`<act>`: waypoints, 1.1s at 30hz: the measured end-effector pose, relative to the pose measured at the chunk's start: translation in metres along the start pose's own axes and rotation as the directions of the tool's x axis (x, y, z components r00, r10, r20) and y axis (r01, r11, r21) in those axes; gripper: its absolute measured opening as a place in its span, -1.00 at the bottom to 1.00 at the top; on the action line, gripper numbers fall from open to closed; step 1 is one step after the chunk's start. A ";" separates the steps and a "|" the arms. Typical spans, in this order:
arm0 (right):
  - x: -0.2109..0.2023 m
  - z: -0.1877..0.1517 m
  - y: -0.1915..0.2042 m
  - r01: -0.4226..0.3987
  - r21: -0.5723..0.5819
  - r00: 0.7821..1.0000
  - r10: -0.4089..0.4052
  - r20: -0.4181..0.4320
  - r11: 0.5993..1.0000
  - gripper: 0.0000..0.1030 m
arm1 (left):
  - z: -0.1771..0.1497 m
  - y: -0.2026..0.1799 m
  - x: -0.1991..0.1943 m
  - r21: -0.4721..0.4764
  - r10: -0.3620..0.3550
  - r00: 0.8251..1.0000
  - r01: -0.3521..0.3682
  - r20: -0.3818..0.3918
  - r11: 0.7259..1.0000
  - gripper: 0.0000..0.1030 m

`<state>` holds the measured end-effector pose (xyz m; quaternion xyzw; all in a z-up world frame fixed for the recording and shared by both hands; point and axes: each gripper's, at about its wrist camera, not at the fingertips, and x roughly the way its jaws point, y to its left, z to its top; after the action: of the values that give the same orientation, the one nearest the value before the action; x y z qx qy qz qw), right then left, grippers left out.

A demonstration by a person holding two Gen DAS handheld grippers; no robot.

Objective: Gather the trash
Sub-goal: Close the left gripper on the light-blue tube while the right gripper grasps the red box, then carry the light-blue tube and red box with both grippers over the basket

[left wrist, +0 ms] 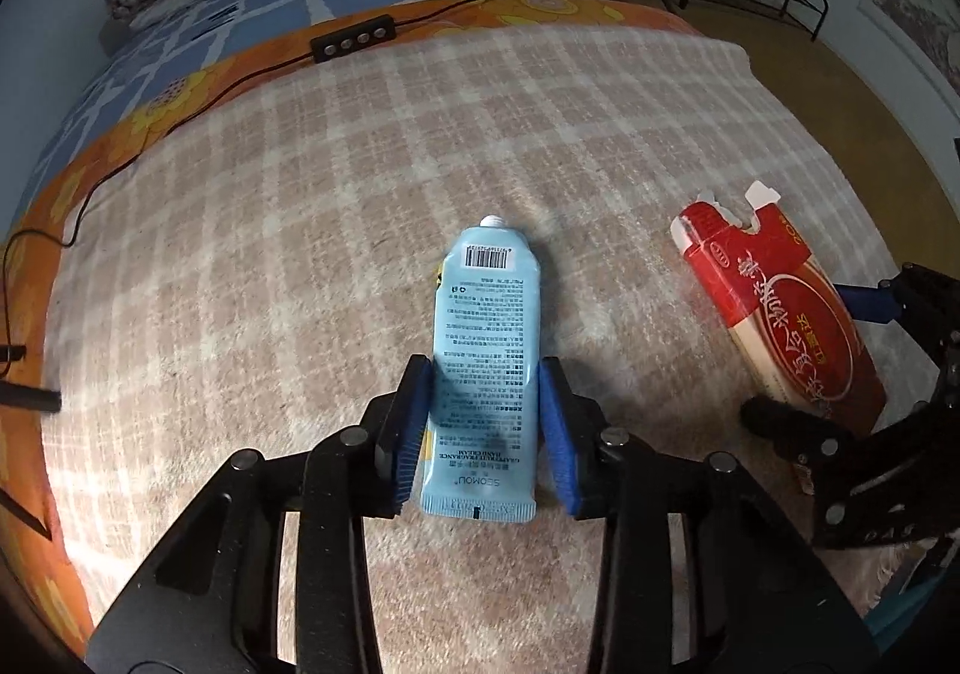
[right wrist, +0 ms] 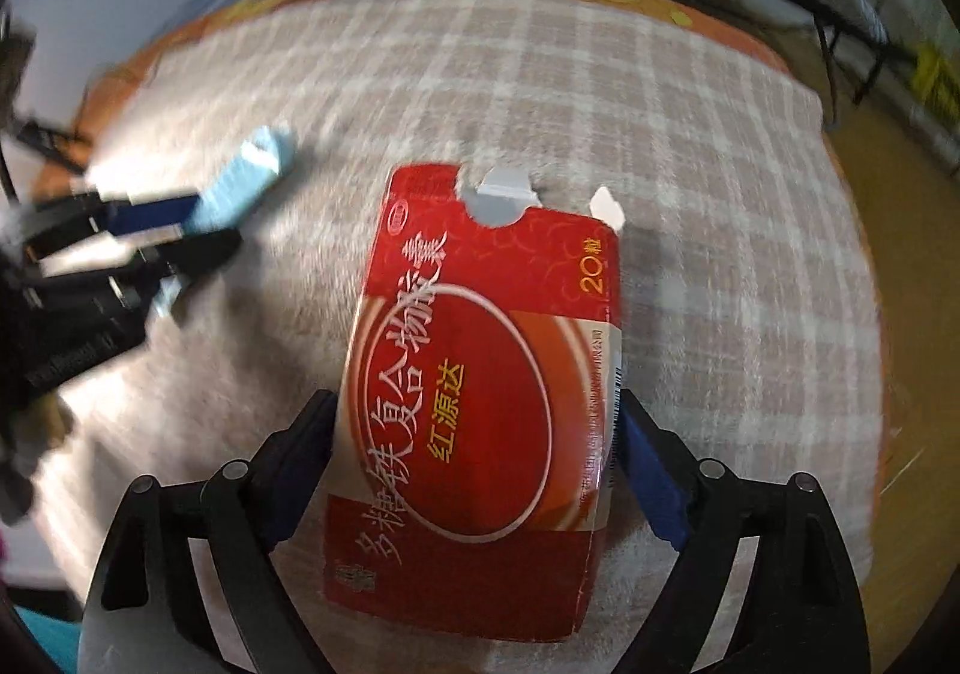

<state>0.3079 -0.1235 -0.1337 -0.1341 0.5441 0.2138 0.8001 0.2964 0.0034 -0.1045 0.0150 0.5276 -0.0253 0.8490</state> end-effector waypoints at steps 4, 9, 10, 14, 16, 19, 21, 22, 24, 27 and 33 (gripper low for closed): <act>0.001 -0.002 0.000 -0.017 0.018 1.000 0.017 0.011 1.000 0.70 | -0.012 0.001 -0.008 0.006 0.013 1.000 -0.014 0.003 1.000 -0.30; -0.009 -0.013 -0.016 -0.067 0.044 0.997 0.065 0.037 0.997 0.68 | -0.029 0.008 -0.023 -0.019 0.010 1.000 -0.009 0.017 1.000 -0.30; -0.015 -0.016 -0.017 -0.075 0.044 0.996 0.073 0.043 0.996 0.68 | -0.033 0.007 -0.027 -0.021 0.010 1.000 -0.009 0.021 1.000 -0.30; -0.034 -0.027 -0.019 -0.079 0.022 0.994 0.077 0.075 0.997 0.67 | -0.048 0.007 -0.046 -0.016 0.016 0.999 -0.015 0.036 1.000 -0.30; -0.042 -0.034 -0.019 -0.079 0.006 0.993 0.078 0.084 0.997 0.67 | -0.058 0.006 -0.058 -0.015 0.018 0.999 -0.017 0.045 1.000 -0.31; -0.053 -0.045 -0.011 -0.077 -0.007 0.992 0.077 0.100 0.997 0.67 | -0.073 0.003 -0.074 -0.007 0.017 0.998 -0.016 0.055 1.000 -0.31; -0.062 -0.052 -0.005 -0.085 -0.017 0.990 0.087 0.108 0.996 0.67 | -0.085 0.000 -0.085 0.005 0.024 0.998 -0.024 0.063 1.000 -0.31; -0.066 -0.054 0.000 -0.086 -0.028 0.990 0.088 0.113 0.996 0.67 | -0.092 -0.002 -0.092 0.007 0.022 0.998 -0.022 0.066 1.000 -0.31; -0.074 -0.061 0.010 -0.081 -0.052 0.988 0.087 0.126 0.995 0.67 | -0.103 -0.005 -0.101 0.009 0.021 0.997 -0.021 0.069 1.000 -0.31; -0.086 -0.071 0.025 -0.086 -0.082 0.985 0.097 0.140 0.993 0.67 | -0.122 -0.010 -0.116 0.015 0.030 0.997 -0.031 0.075 0.999 -0.31; -0.112 -0.105 0.048 -0.107 -0.141 0.981 0.128 0.147 0.984 0.67 | -0.164 -0.022 -0.151 0.021 0.034 0.995 -0.036 0.092 0.999 -0.31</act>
<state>0.1640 -0.1502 -0.0681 -0.1375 0.4718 0.3062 0.8153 0.0814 -0.0055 -0.0414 0.0327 0.4875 -0.0171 0.8724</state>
